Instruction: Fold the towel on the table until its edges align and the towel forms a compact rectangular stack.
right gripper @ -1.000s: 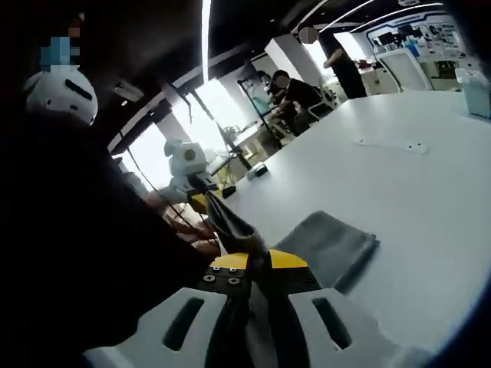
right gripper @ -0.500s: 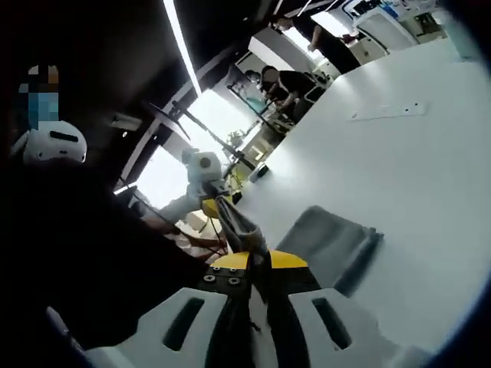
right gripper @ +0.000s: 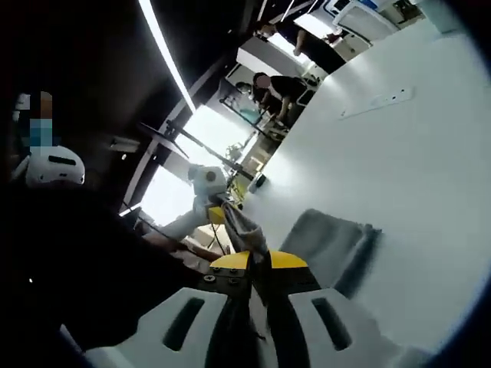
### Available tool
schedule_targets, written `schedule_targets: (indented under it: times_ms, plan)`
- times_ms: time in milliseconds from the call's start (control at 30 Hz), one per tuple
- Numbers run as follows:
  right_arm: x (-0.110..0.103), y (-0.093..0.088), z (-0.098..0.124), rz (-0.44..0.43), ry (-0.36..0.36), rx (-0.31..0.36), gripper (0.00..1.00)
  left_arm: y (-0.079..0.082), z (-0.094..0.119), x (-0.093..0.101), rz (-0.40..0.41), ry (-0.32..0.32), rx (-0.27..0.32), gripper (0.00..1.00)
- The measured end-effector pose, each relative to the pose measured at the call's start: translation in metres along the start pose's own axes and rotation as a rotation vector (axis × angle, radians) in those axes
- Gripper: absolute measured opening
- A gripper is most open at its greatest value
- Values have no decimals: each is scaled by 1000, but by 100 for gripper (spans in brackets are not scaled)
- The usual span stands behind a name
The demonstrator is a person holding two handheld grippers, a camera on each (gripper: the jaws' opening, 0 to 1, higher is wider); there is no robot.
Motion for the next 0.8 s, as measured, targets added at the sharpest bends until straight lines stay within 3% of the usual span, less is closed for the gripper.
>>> schedule_targets:
  times_ms: [500, 800]
  plan:
    - [25, -4, -4, -100, -59, 100, 3, -5, -3, -25, 77, 101, 120, 7]
    - [39, -10, -12, -125, -101, 98, 3, -13, -4, -39, 107, 175, 130, 6]
Point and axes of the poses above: the point that each gripper's makers call its tool centre point, and the gripper's own axes: z roughly backward along the fingers, x roughly to its right, y roughly out of its top, the point moved 10 cm from there along z, roughly backward along the fingers, and after that the axes turned 12 degrees about x, right-handed, at the moved point
